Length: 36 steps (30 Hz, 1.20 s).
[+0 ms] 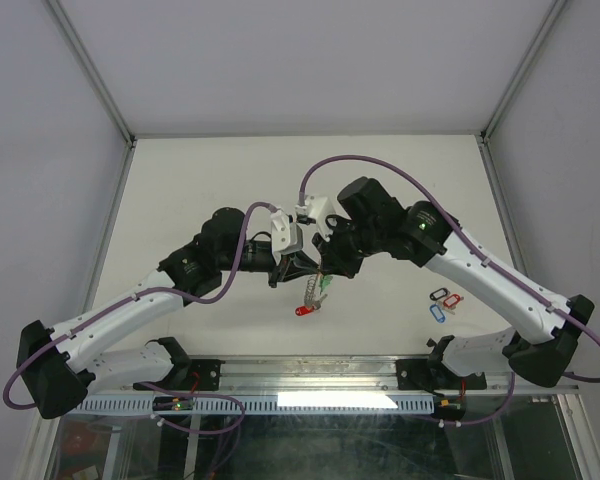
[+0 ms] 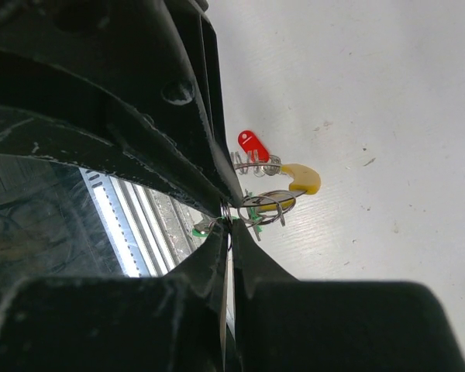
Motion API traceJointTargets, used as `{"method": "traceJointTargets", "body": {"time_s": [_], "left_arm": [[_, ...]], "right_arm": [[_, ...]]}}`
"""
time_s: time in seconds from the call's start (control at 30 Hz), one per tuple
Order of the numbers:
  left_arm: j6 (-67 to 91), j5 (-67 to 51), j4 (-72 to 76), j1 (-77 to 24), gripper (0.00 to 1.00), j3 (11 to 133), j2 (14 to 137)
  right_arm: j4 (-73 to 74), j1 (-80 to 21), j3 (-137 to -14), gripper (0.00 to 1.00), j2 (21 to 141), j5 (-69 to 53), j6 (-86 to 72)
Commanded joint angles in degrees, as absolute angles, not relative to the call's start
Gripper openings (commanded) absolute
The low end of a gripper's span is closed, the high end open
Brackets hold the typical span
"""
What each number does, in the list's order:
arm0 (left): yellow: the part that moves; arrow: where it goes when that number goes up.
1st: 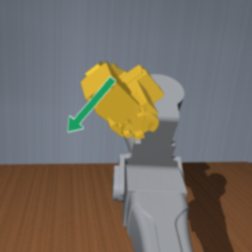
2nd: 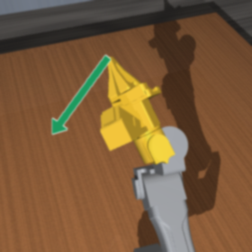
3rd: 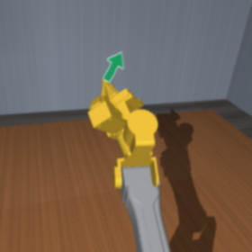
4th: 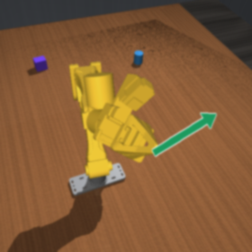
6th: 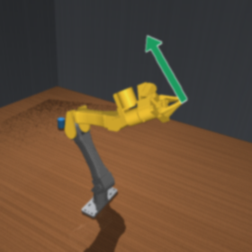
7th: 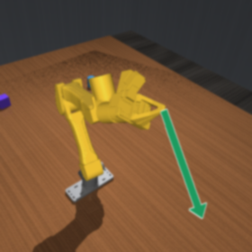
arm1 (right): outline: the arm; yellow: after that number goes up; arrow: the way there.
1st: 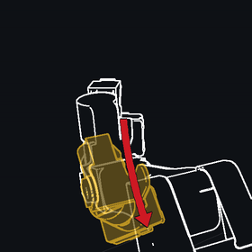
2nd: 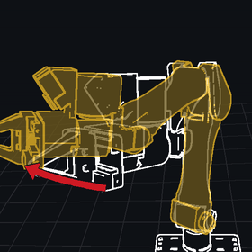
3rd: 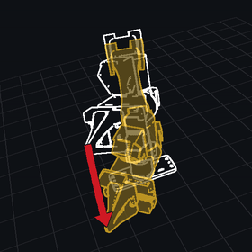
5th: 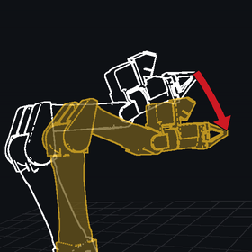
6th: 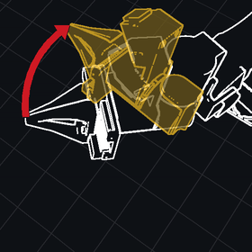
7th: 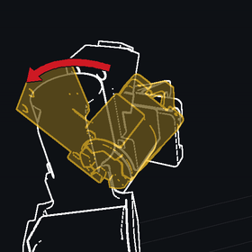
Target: Put the keys on the keyring
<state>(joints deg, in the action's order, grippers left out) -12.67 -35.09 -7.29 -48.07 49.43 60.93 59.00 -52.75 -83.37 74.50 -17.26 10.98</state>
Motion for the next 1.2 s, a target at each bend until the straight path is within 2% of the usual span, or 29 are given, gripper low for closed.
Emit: {"method": "traceJointTargets", "body": {"time_s": [0.0,0.17,0.33,0.57,0.9,1.03,1.17], "left_arm": [[-13.45,-38.04,-5.94,-48.80,0.08,52.10,61.00],[-13.43,-38.70,-5.82,-48.82,0.06,52.59,61.25],[-13.45,-39.96,-5.81,-48.79,0.13,52.82,61.83],[-13.49,-40.55,-5.82,-48.78,0.00,52.89,62.14],[-10.28,-35.82,-1.56,-48.81,0.00,51.48,60.00],[-6.57,-32.83,3.67,-48.80,0.00,48.77,57.82],[-4.25,-32.97,6.01,-48.82,0.00,47.49,57.57]], "right_arm": [[55.18,-52.98,-85.45,0.00,71.92,-17.60,10.33],[54.44,-53.00,-85.24,0.00,71.78,-17.88,10.37],[53.44,-53.00,-84.68,0.00,71.06,-18.25,10.88],[52.84,-53.00,-84.12,0.00,70.56,-17.77,11.46],[51.01,-53.00,-82.95,0.01,69.19,-16.65,11.62],[48.05,-53.00,-81.19,0.05,66.73,-15.31,11.05],[43.73,-53.00,-79.52,0.21,64.62,-14.65,9.93]]}}
